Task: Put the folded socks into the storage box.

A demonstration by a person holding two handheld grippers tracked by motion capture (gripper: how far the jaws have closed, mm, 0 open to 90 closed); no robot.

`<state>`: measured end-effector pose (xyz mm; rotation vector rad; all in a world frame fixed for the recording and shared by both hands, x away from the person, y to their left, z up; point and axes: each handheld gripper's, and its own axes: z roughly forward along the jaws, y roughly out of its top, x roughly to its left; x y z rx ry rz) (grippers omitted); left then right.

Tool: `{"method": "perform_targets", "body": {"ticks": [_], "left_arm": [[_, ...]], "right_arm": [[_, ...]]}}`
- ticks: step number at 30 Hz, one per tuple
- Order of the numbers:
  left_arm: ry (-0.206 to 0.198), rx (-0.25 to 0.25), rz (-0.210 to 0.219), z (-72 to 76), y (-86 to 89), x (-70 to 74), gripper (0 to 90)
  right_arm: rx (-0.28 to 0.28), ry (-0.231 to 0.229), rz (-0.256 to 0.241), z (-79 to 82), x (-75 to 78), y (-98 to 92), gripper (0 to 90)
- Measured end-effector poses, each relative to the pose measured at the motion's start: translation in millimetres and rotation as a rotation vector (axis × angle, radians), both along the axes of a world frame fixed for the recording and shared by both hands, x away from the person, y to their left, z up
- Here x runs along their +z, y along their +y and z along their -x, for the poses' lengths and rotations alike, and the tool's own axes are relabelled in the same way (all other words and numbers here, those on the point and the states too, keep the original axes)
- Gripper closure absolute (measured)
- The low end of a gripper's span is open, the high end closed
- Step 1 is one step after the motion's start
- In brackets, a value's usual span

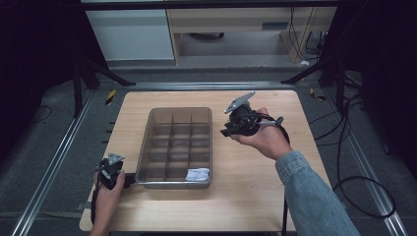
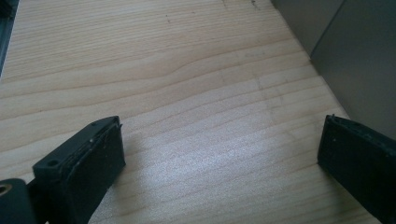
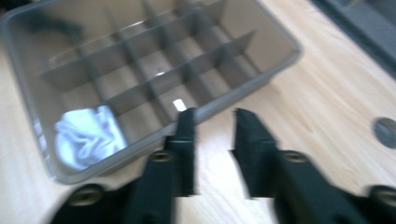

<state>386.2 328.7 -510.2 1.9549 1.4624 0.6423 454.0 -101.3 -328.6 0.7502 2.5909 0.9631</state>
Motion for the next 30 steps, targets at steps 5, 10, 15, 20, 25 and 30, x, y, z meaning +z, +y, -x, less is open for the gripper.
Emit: {"method": "perform_targets", "body": {"ticks": [5, 10, 15, 20, 25, 30], "left_arm": [[0.0, 0.0, 0.0, 0.0, 0.0, 0.0, 0.0], [0.001, -0.001, -0.002, 0.2, 0.0, 0.1, 0.0], [0.0, -0.001, -0.002, 0.3, -0.1, 0.1, 0.0], [0.002, -0.003, -0.003, 0.4, 0.0, 0.2, 0.0], [0.002, -0.002, -0.003, 0.4, 0.0, 0.2, 0.0], [0.001, -0.002, -0.002, 0.3, 0.0, 0.1, 0.0]], "right_arm": [[-0.133, -0.069, -0.024, -4.1, 3.2, -12.3, 24.7], [-0.22, -0.14, -0.096, -5.4, 7.4, -28.9, 5.5], [-0.275, -0.173, -0.146, -3.3, 12.3, -46.3, 4.3], [-0.336, -0.188, -0.162, -3.7, 13.0, -65.3, 4.9], [-0.366, -0.161, -0.168, -4.0, 8.2, -81.5, 9.8], [-0.41, -0.166, -0.157, 0.8, -2.4, -97.5, 9.7]]}}
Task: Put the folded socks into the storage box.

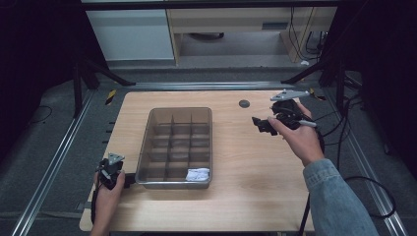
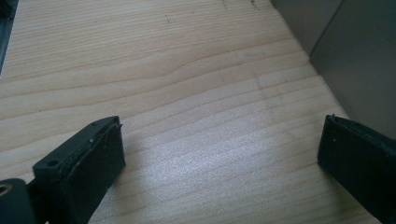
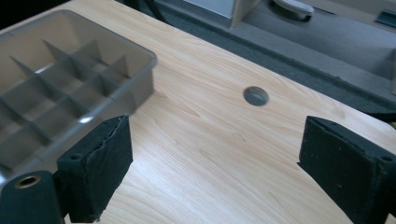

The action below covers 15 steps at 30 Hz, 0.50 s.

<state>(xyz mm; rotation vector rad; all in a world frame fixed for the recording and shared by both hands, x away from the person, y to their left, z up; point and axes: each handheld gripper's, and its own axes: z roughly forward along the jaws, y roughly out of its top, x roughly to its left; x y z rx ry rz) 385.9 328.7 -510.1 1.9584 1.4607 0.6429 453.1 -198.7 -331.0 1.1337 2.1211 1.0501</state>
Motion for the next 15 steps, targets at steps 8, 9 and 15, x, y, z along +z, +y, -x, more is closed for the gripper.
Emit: {"method": "perform_targets", "body": {"ticks": [8, 9, 15], "left_arm": [[0.001, -0.009, 0.004, -0.7, 1.0, -0.1, 0.0], [0.001, -0.009, 0.004, -0.7, 1.0, -0.1, 0.0], [0.005, -0.028, 0.003, -4.3, 4.3, 0.1, 0.0]], "right_arm": [[-0.032, 0.001, 0.035, 20.8, -36.4, -18.9, 13.5], [-0.032, 0.001, 0.035, 20.8, -36.4, -18.9, 13.5], [-0.053, 0.043, 0.041, 28.5, -76.0, -24.6, 15.2]]}}
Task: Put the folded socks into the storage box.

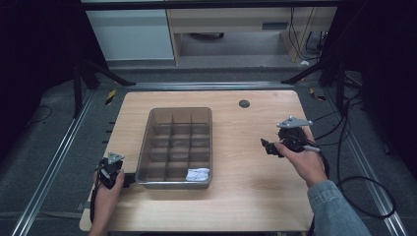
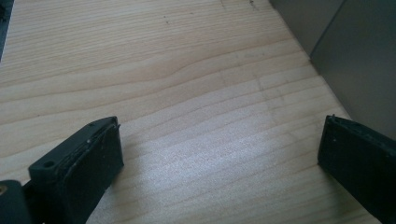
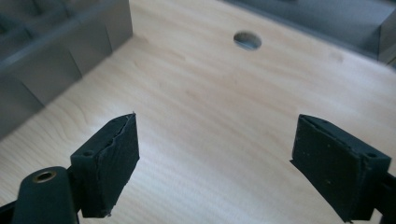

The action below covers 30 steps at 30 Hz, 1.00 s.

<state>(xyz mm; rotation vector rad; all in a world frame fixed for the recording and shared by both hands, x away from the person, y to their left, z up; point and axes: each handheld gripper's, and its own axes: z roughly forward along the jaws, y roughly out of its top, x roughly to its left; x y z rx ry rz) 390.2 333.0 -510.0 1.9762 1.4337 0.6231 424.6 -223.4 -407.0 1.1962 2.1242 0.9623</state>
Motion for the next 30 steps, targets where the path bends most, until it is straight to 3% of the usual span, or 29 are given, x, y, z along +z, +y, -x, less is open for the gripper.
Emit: {"method": "perform_targets", "body": {"ticks": [1, 4, 5, 8, 12, 13, 14, 17, 20, 26, 30], "left_arm": [[0.0, -0.003, 0.0, -1.4, 0.9, 0.0, 0.0], [0.0, -0.001, 0.0, -4.1, 2.0, 0.1, 0.0], [-0.001, -0.001, 0.001, -5.0, 2.2, 0.0, 0.0], [0.0, -0.003, 0.0, -5.4, 2.7, 0.1, 0.0], [-0.001, -0.004, 0.001, -5.4, 2.7, 0.0, 0.0], [-0.001, -0.004, 0.001, -5.4, 2.7, 0.0, 0.0], [-0.001, -0.004, 0.001, -5.5, 2.7, 0.0, 0.0], [-0.001, -0.004, 0.001, -5.5, 2.7, 0.0, 0.0], [-0.001, -0.004, 0.001, -5.5, 2.7, 0.0, 0.0], [-0.001, -0.004, 0.0, -5.4, 2.7, 0.1, 0.0], [-0.001, -0.004, -0.001, -5.3, 2.8, 0.1, 0.0]], "right_arm": [[-0.012, 0.024, 0.01, 0.9, -13.5, -1.8, 16.6], [-0.023, 0.031, 0.03, 1.0, -23.8, -2.7, 18.9], [-0.031, 0.049, 0.014, -0.7, -34.8, -3.9, 19.9], [-0.044, 0.069, 0.0, -3.9, -45.5, -3.6, 20.0], [-0.075, 0.075, -0.017, -8.6, -53.2, -3.7, 19.1], [-0.093, 0.079, -0.04, -9.8, -54.3, -4.7, 18.9], [-0.147, 0.089, -0.081, -10.9, -55.6, -6.6, 18.2], [-0.18, 0.074, -0.088, -10.6, -58.4, -8.7, 17.6], [-0.231, 0.11, -0.095, -10.8, -71.3, -13.7, 14.7], [-0.252, 0.125, -0.089, -12.9, -85.7, -11.9, 11.0], [-0.236, 0.122, -0.072, -14.8, -91.0, -3.7, 7.8]]}}
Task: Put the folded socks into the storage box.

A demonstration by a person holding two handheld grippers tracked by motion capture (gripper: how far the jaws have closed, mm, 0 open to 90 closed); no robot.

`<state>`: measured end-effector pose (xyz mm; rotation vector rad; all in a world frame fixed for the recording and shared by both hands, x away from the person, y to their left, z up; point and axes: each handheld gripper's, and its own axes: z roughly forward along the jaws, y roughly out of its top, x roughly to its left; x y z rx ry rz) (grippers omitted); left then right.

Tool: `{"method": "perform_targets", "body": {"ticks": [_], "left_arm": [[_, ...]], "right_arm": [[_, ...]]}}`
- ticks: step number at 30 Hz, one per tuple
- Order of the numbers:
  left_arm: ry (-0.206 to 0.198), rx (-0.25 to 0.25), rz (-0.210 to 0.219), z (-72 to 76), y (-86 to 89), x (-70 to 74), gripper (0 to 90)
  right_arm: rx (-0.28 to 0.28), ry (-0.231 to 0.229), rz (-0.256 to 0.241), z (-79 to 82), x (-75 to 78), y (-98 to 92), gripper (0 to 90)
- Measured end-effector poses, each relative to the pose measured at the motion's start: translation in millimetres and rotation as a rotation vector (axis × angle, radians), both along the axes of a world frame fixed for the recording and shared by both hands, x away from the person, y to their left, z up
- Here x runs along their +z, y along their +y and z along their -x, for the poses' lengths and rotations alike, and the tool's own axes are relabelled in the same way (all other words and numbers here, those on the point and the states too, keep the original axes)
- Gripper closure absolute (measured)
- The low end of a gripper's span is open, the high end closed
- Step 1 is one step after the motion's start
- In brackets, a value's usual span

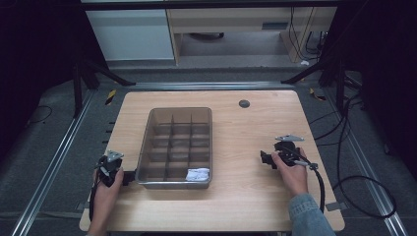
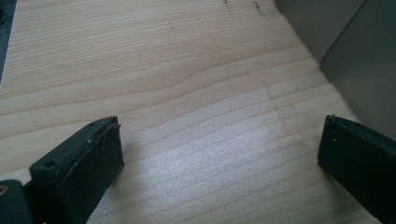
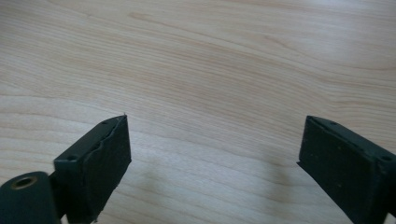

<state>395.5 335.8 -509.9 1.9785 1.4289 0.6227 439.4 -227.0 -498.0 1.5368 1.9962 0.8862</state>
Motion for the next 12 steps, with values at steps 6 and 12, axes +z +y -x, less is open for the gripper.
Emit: {"method": "perform_targets", "body": {"ticks": [6, 12], "left_arm": [[0.001, 0.0, 0.0, 0.0, 0.0, 0.0, 0.0], [-0.001, -0.028, 0.0, -2.2, 1.9, 0.1, 0.0]], "right_arm": [[-0.012, 0.019, 0.035, -2.6, -13.1, 12.7, 3.8], [-0.013, -0.005, 0.026, 4.9, -16.0, 11.2, 1.8]]}}
